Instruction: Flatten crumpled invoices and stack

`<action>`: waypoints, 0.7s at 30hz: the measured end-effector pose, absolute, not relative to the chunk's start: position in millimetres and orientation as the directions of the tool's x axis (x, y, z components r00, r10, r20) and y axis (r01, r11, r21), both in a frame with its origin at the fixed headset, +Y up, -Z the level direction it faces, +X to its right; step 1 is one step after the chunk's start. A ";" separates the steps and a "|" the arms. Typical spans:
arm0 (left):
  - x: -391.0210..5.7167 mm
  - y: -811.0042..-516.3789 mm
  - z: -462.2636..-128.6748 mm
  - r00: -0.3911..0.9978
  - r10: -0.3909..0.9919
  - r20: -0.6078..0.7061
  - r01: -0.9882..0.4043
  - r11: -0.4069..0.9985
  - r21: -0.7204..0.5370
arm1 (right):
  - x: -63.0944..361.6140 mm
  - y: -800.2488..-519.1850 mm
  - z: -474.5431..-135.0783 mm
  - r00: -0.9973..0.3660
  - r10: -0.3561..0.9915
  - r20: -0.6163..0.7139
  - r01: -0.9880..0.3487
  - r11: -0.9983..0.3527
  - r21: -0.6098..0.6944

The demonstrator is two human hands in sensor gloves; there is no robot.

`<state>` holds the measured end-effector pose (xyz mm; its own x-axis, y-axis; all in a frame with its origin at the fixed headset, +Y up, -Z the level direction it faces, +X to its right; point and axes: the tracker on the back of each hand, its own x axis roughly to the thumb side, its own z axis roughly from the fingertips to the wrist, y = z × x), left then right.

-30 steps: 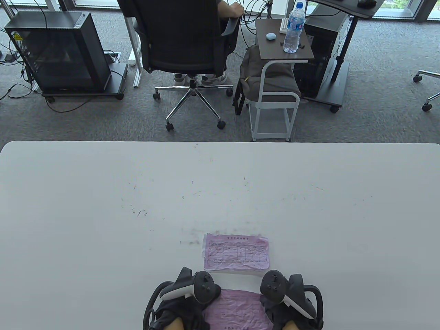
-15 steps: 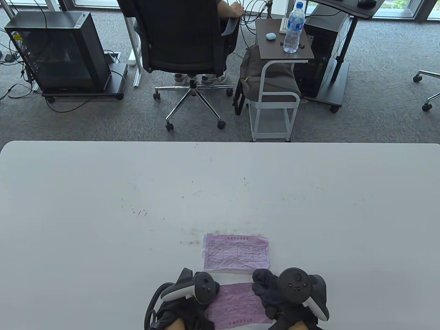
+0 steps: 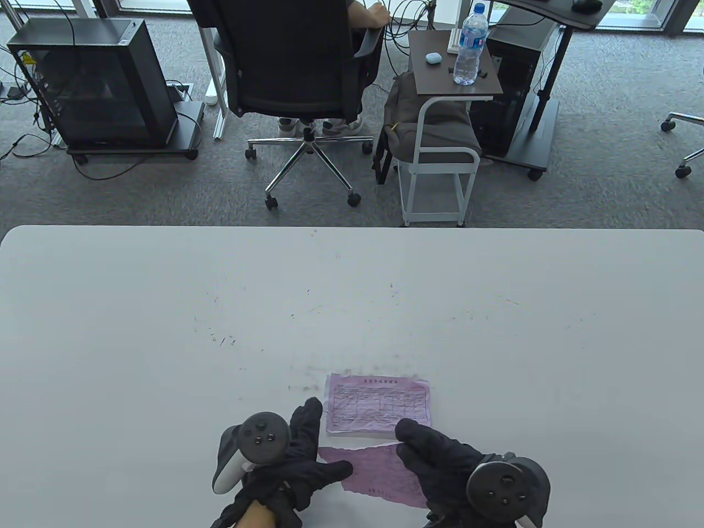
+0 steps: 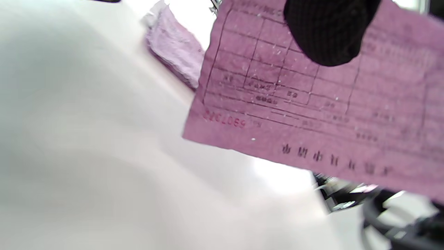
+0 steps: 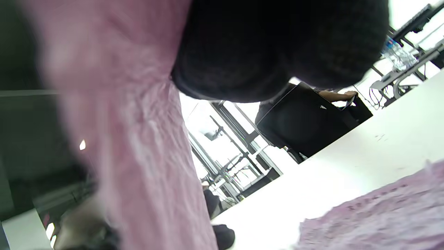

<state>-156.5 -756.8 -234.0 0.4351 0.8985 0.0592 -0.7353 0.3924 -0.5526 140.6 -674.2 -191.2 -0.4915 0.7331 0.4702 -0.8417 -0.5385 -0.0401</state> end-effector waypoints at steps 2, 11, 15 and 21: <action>-160.9 -760.2 -235.9 0.198 0.980 -0.008 -0.808 0.158 -0.567 | 153.5 -675.6 -194.1 -0.343 0.849 0.403 -0.932 -0.360 -0.035; -147.5 -761.7 -232.6 -0.105 0.990 -0.093 -0.783 -0.140 -0.606 | 177.7 -698.5 -202.9 -0.302 0.930 0.210 -0.953 -0.288 -0.098; -156.0 -744.7 -230.6 -0.037 0.998 0.060 -0.845 0.001 -0.534 | 175.0 -702.9 -204.6 -0.345 0.925 0.158 -0.937 -0.331 -0.108; -153.8 -715.0 -229.3 0.289 0.926 0.242 -0.829 0.369 -0.421 | 163.4 -687.5 -213.2 -0.456 0.881 0.123 -0.890 -0.455 -0.042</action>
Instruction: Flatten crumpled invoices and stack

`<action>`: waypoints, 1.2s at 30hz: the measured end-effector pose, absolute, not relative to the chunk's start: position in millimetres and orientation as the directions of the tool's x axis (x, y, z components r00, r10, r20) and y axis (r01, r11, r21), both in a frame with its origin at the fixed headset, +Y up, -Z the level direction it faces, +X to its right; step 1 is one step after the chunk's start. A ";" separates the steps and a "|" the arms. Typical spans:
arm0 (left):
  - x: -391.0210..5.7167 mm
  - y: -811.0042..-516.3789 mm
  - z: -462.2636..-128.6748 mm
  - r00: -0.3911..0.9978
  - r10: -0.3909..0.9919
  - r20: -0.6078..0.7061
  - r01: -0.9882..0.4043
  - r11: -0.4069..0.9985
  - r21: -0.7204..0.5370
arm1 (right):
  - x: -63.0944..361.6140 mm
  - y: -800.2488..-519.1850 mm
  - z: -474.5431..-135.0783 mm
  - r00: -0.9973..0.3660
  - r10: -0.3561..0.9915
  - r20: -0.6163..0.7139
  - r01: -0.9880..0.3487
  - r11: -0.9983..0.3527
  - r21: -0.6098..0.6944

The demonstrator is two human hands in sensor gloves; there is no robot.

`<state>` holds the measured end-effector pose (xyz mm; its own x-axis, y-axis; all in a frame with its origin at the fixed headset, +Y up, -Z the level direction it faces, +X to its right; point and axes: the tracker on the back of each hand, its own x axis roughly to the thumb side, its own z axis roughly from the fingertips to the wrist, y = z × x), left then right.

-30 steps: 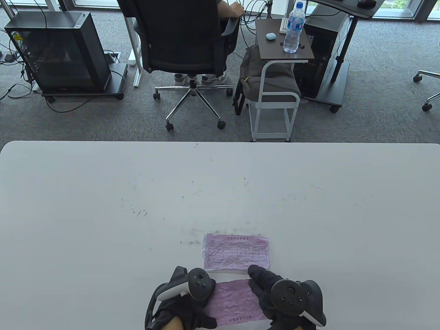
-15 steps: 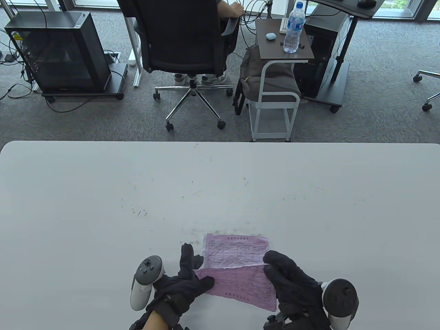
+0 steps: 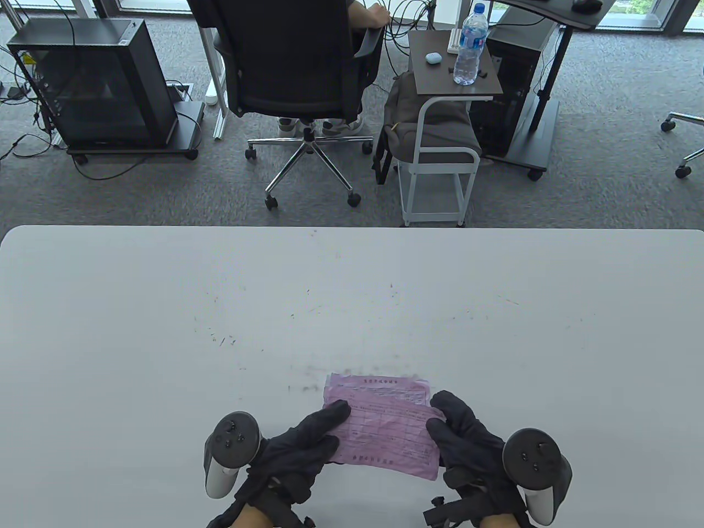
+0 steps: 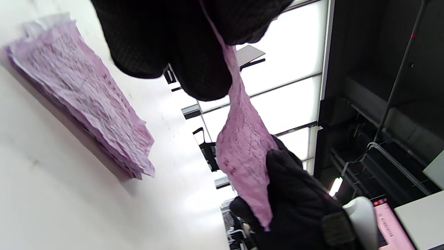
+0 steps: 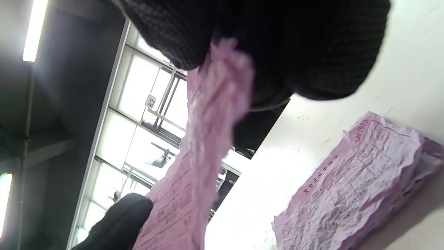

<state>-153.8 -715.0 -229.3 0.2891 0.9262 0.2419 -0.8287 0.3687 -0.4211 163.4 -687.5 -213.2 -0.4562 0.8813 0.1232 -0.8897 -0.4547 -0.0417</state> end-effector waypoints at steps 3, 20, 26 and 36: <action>-144.4 -703.2 -233.4 0.464 0.842 0.276 -0.744 0.540 -0.394 | 158.4 -679.5 -226.6 -0.601 0.798 0.049 -0.798 -0.602 0.020; -102.2 -753.8 -307.3 0.844 0.448 0.293 -0.316 0.859 -0.404 | 124.4 -744.3 -321.0 -0.953 0.297 -0.068 -0.303 -0.945 0.125; -101.0 -769.9 -311.2 0.869 0.399 0.291 -0.255 0.867 -0.427 | 109.0 -758.6 -334.0 -0.987 0.159 -0.027 -0.161 -0.978 0.132; -104.8 -781.3 -310.7 0.941 0.218 0.258 -0.088 0.897 -0.434 | 89.3 -772.2 -331.7 -0.997 -0.069 -0.029 0.066 -0.992 0.106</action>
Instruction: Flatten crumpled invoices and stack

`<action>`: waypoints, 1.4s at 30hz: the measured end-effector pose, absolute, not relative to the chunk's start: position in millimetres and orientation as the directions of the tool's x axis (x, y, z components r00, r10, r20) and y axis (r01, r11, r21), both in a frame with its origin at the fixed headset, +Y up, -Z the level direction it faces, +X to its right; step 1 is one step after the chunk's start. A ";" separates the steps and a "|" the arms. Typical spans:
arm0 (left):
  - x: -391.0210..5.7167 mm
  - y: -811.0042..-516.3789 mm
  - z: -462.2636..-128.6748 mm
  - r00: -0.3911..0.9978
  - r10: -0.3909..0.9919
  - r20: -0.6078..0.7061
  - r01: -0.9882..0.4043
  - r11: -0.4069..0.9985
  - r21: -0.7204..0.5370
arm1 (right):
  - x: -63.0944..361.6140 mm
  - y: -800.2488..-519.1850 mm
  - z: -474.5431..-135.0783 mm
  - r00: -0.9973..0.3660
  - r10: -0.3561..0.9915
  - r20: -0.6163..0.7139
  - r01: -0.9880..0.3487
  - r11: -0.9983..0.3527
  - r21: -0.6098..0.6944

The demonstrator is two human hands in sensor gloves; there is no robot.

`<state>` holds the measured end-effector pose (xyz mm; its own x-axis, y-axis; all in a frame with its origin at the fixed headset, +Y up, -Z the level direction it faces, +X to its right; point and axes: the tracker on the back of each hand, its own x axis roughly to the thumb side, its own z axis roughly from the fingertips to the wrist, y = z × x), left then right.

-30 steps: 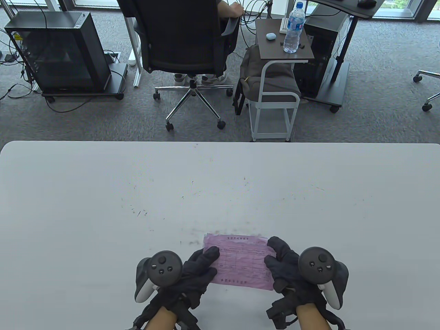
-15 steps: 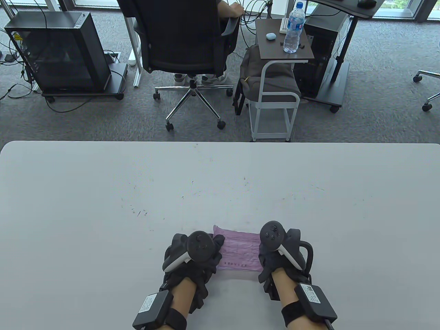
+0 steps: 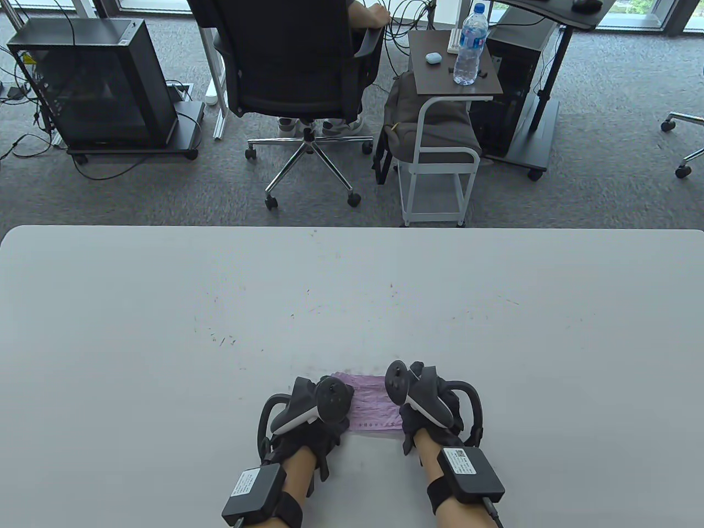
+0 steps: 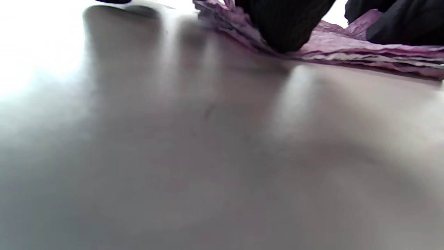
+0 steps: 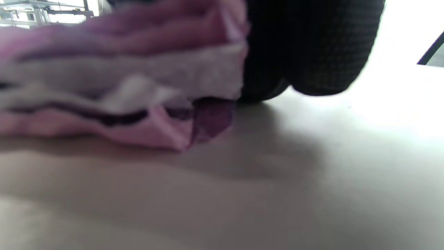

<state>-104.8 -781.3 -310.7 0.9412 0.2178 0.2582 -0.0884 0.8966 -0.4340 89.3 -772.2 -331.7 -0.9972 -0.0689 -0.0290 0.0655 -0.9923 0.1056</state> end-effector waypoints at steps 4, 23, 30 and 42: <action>-114.1 -783.7 -309.6 0.941 0.273 0.200 -0.149 0.865 -0.478 | 94.7 -768.6 -329.5 -0.982 -0.184 -0.051 0.175 -0.974 0.146; -138.0 -780.1 -291.4 0.542 0.832 -0.115 -0.800 0.470 -0.372 | 168.7 -768.3 -290.4 -0.759 0.631 -0.161 -0.650 -0.750 0.124; -148.4 -782.4 -290.8 0.430 0.890 -0.151 -0.859 0.352 -0.371 | 160.4 -768.0 -288.4 -0.746 0.657 -0.107 -0.666 -0.735 0.127; -145.2 -781.0 -292.6 0.449 0.888 -0.100 -0.830 0.373 -0.414 | 142.7 -765.3 -289.0 -0.832 0.553 -0.033 -0.552 -0.821 0.146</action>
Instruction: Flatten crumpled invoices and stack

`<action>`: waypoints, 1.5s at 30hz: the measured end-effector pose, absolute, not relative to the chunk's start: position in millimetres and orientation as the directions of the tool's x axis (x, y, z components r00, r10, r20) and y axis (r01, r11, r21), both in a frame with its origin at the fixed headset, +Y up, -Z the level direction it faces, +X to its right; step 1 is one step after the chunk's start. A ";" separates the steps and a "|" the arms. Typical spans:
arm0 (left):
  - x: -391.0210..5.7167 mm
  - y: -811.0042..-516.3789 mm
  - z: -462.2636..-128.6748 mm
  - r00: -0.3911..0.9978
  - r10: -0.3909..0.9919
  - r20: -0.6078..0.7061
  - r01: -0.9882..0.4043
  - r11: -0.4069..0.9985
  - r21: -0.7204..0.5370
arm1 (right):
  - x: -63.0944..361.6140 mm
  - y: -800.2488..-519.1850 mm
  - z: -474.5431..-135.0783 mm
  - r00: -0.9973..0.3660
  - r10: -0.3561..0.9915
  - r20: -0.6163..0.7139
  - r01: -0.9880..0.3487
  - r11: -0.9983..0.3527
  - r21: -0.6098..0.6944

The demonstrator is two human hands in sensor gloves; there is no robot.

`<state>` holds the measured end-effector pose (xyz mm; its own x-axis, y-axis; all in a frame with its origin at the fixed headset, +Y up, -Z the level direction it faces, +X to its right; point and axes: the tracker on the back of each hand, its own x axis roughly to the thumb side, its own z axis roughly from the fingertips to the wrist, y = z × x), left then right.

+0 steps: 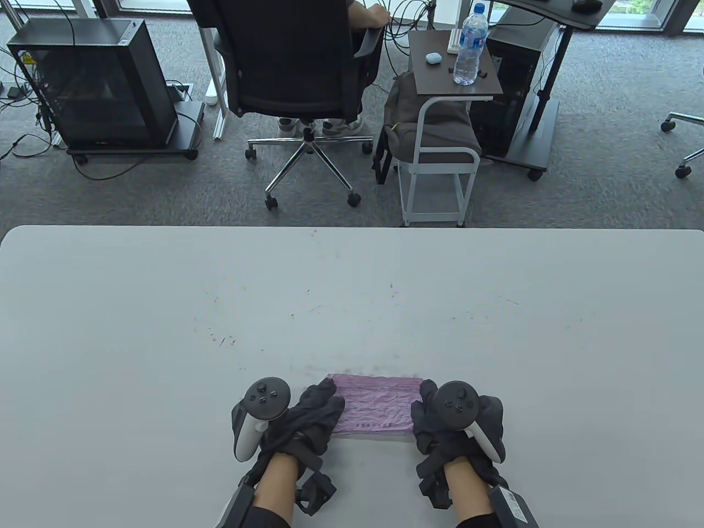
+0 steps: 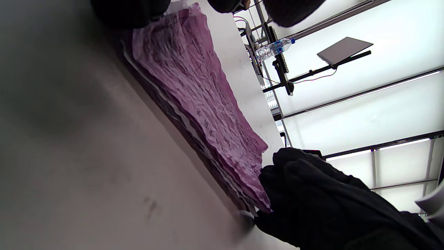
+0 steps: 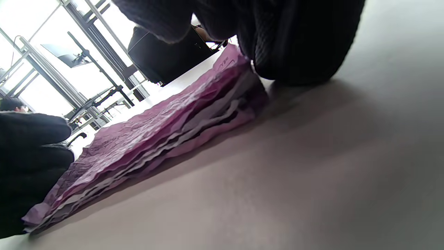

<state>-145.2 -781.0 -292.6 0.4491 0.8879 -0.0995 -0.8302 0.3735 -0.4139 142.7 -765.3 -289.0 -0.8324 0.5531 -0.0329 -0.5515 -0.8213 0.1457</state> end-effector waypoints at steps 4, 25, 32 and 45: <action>-137.8 -759.8 -292.2 0.559 0.823 0.102 -0.748 0.553 -0.366 | 155.3 -766.2 -289.5 -0.896 0.440 -0.054 -0.443 -0.888 0.120; -62.5 -760.6 -266.8 0.651 0.651 0.391 -0.156 0.618 -0.771 | 50.5 -752.3 -367.6 -0.898 0.029 0.439 0.127 -0.939 0.321; -59.1 -761.8 -268.6 0.656 0.642 0.397 -0.150 0.626 -0.765 | 47.0 -762.8 -367.4 -0.892 0.032 0.452 0.139 -0.930 0.341; -72.0 -743.7 -268.9 0.596 0.705 0.385 -0.259 0.623 -0.738 | 71.8 -711.2 -340.7 -0.918 0.089 0.387 -0.040 -0.990 0.132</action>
<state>-72.0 -743.7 -268.9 0.5958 0.7047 0.3853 -0.2591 0.6228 -0.7383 71.8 -711.2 -340.7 -0.9178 0.0886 0.3870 -0.0399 -0.9904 0.1322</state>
